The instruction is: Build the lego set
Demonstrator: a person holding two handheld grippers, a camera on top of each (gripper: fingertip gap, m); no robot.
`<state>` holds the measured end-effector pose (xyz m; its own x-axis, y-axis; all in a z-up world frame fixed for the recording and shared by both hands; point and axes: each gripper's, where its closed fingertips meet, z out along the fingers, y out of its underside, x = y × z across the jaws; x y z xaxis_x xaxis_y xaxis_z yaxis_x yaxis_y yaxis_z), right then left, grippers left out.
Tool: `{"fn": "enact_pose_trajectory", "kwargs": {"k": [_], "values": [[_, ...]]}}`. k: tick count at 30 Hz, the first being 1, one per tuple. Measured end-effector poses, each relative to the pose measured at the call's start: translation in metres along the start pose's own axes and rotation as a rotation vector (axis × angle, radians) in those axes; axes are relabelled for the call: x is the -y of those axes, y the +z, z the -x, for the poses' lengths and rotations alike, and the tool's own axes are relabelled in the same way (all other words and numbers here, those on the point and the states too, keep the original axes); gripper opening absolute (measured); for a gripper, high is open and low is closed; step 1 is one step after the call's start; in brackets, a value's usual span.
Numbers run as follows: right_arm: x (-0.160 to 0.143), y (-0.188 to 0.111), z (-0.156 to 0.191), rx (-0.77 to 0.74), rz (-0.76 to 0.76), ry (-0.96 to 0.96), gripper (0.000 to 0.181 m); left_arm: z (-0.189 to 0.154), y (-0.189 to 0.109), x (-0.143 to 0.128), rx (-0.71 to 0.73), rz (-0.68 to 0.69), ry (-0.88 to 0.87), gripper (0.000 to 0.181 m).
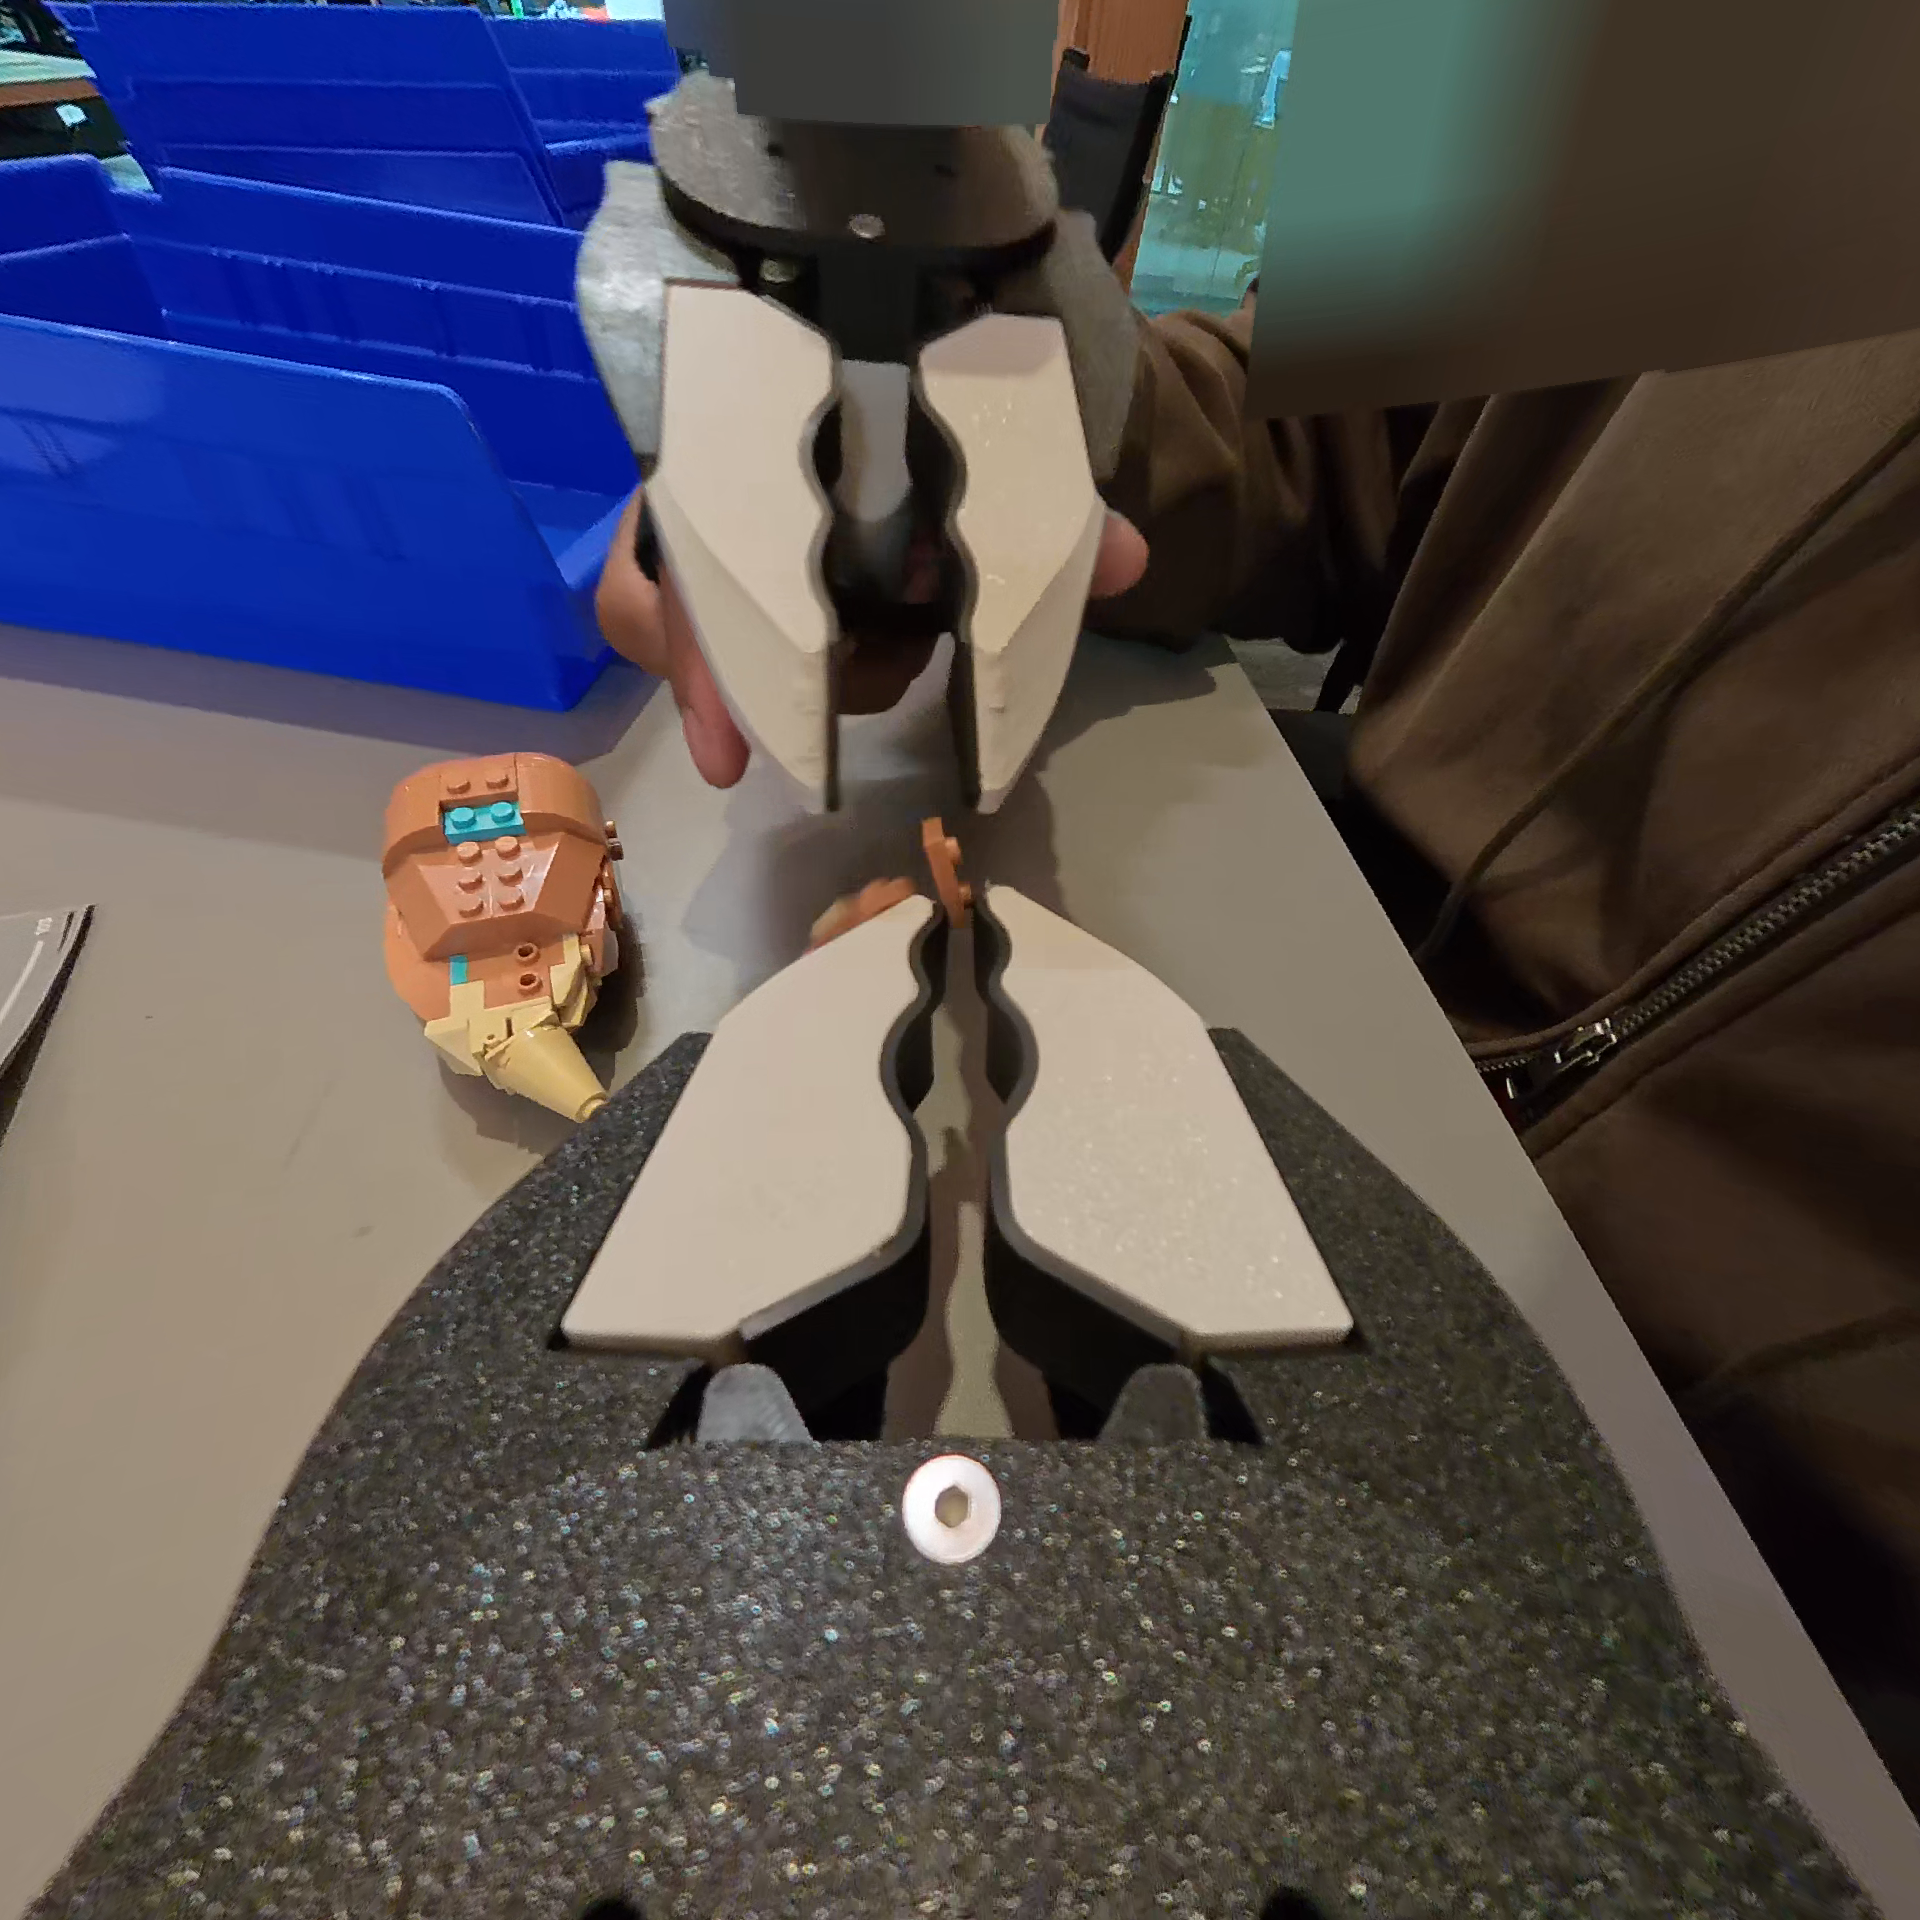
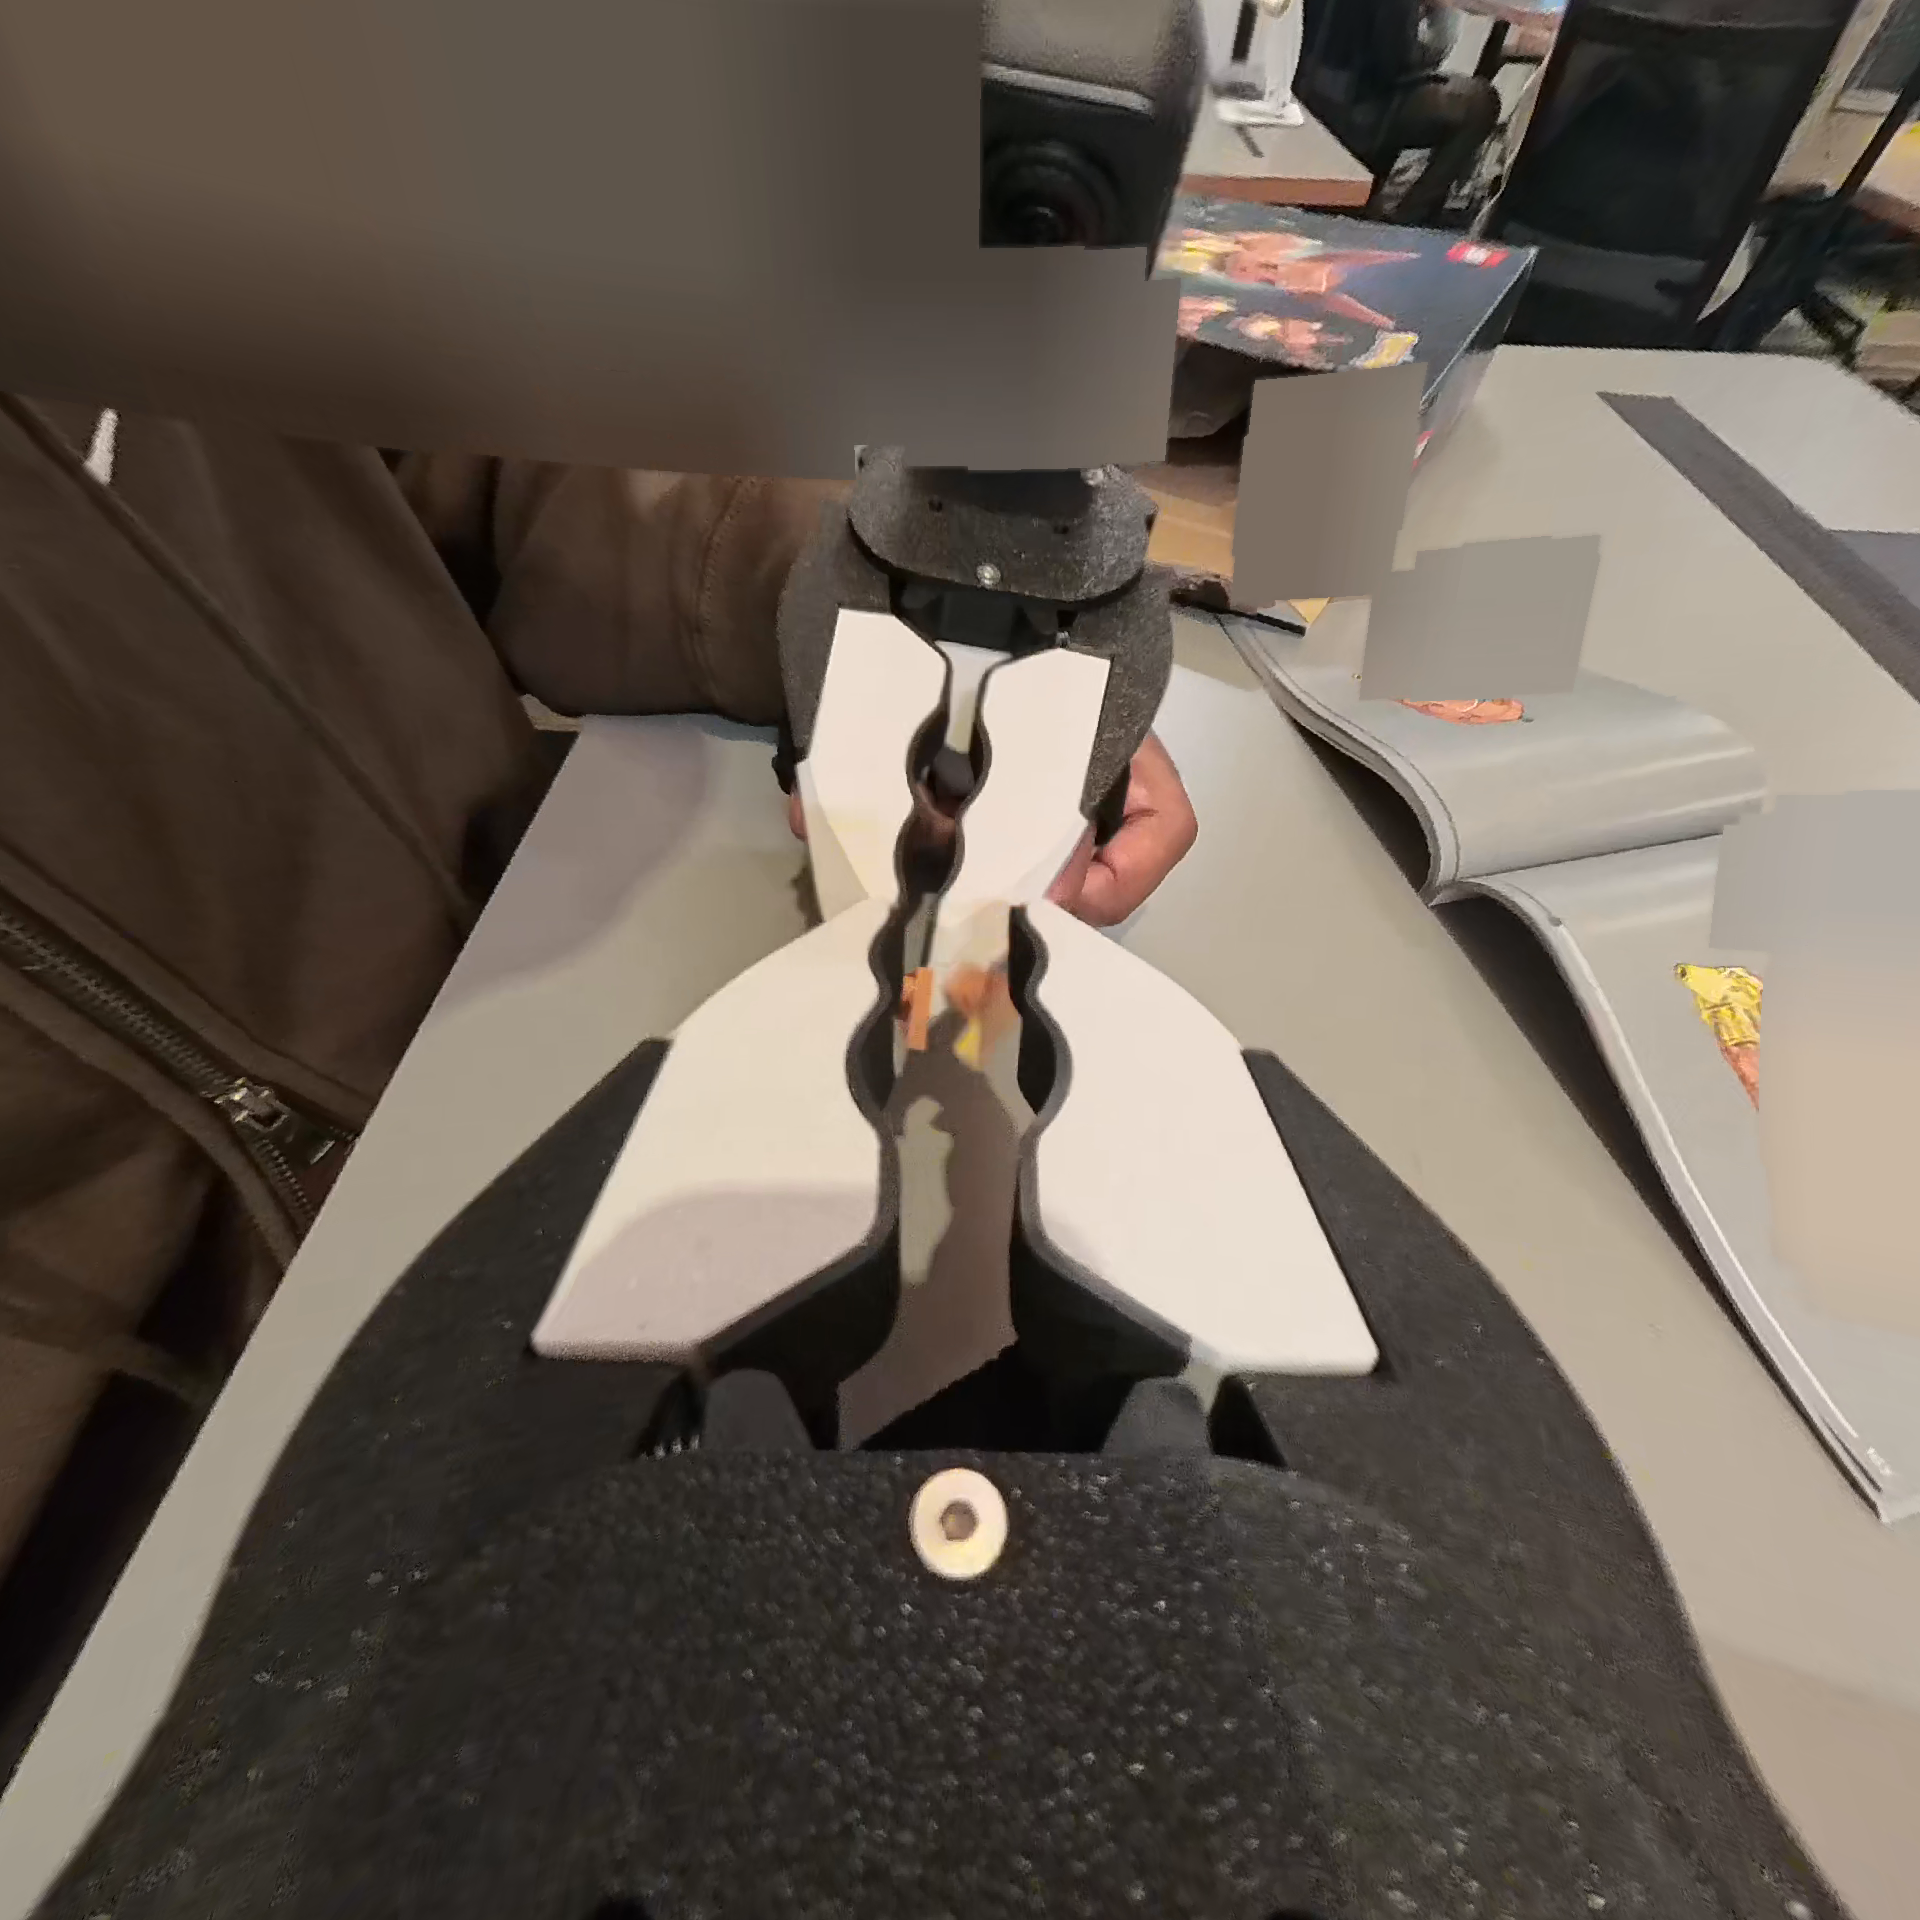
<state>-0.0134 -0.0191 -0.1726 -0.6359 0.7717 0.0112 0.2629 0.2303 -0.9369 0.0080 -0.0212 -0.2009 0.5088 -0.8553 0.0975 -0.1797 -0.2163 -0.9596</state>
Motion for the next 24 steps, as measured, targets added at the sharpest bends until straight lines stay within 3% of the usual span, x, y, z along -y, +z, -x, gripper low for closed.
{"fn": "enact_pose_trajectory", "kwargs": {"k": [6,11,14,19,24], "values": [[-0.009,-0.001,-0.004,0.114,0.045,0.168,0.028,0.000,0.000,-0.002,0.006,0.019,0.019,0.004],[-0.016,-0.025,-0.012,-0.009,0.083,0.162,0.028,0.003,-0.004,-0.005,0.005,0.031,-0.028,0.004],[-0.034,-0.033,-0.016,-0.138,0.200,0.113,0.022,0.007,-0.004,-0.008,0.013,0.039,-0.071,0.004],[-0.085,-0.017,-0.021,-0.191,0.458,0.064,0.022,0.017,-0.008,-0.008,0.048,0.030,-0.131,0.004],[-0.099,-0.005,-0.020,-0.169,0.508,-0.032,0.023,0.021,-0.011,-0.010,0.070,0.041,-0.118,0.004]]}}
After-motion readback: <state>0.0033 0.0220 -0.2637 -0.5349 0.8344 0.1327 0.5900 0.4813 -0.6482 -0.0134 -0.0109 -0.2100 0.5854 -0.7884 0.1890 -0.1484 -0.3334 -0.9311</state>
